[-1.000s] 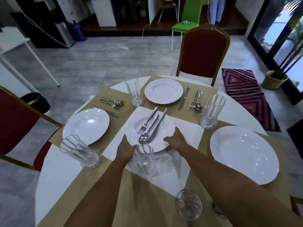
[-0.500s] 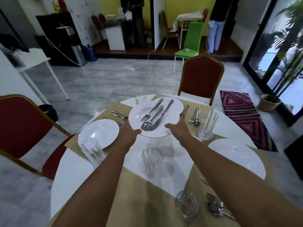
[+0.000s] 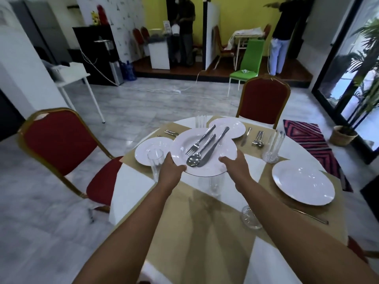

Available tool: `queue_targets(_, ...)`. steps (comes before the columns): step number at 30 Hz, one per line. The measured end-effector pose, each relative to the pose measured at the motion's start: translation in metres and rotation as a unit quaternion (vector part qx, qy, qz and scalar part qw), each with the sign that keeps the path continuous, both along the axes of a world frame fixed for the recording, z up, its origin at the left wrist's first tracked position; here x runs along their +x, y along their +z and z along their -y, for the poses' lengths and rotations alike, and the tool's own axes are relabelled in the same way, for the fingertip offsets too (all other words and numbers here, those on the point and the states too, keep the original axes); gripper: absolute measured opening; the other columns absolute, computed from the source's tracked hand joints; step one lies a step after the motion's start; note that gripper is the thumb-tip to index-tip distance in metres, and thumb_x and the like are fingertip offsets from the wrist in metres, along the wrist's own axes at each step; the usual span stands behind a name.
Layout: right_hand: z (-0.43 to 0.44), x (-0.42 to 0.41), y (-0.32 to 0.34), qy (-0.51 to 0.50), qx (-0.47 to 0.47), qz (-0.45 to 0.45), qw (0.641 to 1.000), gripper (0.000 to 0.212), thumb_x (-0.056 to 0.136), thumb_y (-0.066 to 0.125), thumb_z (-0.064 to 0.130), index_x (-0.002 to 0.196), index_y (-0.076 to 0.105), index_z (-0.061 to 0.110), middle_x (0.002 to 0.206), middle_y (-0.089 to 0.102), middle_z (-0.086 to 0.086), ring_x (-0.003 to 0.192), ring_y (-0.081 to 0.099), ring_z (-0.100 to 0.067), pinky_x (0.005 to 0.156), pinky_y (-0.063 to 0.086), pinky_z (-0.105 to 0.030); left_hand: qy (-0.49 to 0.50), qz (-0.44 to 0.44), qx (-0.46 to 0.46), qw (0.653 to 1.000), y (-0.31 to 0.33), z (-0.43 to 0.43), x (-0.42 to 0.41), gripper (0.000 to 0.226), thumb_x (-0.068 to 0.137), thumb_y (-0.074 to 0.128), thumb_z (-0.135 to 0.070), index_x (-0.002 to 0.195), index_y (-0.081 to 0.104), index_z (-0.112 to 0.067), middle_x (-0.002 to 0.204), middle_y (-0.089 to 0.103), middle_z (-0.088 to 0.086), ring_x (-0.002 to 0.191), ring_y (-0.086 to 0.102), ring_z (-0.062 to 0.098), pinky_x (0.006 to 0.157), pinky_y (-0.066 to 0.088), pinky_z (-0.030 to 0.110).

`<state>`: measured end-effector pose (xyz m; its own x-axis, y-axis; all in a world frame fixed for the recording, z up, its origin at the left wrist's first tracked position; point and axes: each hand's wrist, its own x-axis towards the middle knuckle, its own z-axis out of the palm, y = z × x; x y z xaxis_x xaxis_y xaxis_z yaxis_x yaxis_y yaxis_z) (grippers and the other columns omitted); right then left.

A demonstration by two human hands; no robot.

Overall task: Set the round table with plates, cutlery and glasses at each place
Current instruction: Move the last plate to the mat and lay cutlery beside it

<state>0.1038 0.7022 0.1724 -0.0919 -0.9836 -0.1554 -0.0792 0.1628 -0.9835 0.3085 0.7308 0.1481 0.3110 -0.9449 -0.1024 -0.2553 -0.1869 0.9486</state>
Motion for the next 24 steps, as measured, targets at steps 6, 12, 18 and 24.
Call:
queue_targets(6, -0.073, 0.038, -0.011, 0.004, 0.030, 0.000, 1.000, 0.079, 0.088, 0.066, 0.020, 0.154, 0.021, 0.015, 0.155, 0.034, 0.001, 0.140, 0.037, -0.020, 0.113, 0.033, -0.035, 0.020, -0.011, -0.029, 0.999, -0.001, -0.078, 0.034, 0.059, 0.067, 0.059, -0.013, 0.124, 0.052, -0.025, 0.112, 0.065, -0.009, 0.100, 0.061, 0.013, 0.083, 0.051, 0.033)
queue_targets(12, -0.131, 0.070, -0.029, 0.030, 0.066, 0.007, 0.997, 0.082, 0.088, 0.066, 0.023, 0.154, 0.017, 0.018, 0.155, 0.034, 0.000, 0.138, 0.038, -0.021, 0.109, 0.034, -0.033, 0.056, 0.002, -0.002, 0.998, -0.020, -0.134, 0.067, 0.056, 0.060, 0.054, -0.014, 0.116, 0.054, -0.017, 0.103, 0.064, -0.004, 0.088, 0.060, 0.014, 0.064, 0.045, 0.024)
queue_targets(18, -0.172, 0.085, -0.066, 0.037, 0.106, -0.004, 0.994, 0.069, 0.086, 0.066, 0.013, 0.144, 0.028, 0.015, 0.135, 0.053, -0.002, 0.116, 0.055, -0.019, 0.089, 0.043, -0.030, 0.077, 0.015, 0.063, 0.995, -0.068, -0.163, 0.090, 0.058, 0.062, 0.054, -0.015, 0.120, 0.055, -0.020, 0.110, 0.068, 0.001, 0.098, 0.064, 0.022, 0.084, 0.054, 0.038)
queue_targets(24, -0.195, 0.079, -0.103, 0.016, 0.166, -0.012, 0.986, 0.070, 0.087, 0.063, 0.011, 0.146, 0.025, 0.013, 0.135, 0.052, -0.003, 0.110, 0.052, -0.019, 0.092, 0.043, -0.033, 0.052, 0.027, 0.111, 0.992, -0.109, -0.177, 0.080, 0.059, 0.070, 0.056, -0.001, 0.127, 0.047, -0.016, 0.110, 0.062, 0.000, 0.101, 0.060, 0.025, 0.083, 0.051, 0.036)
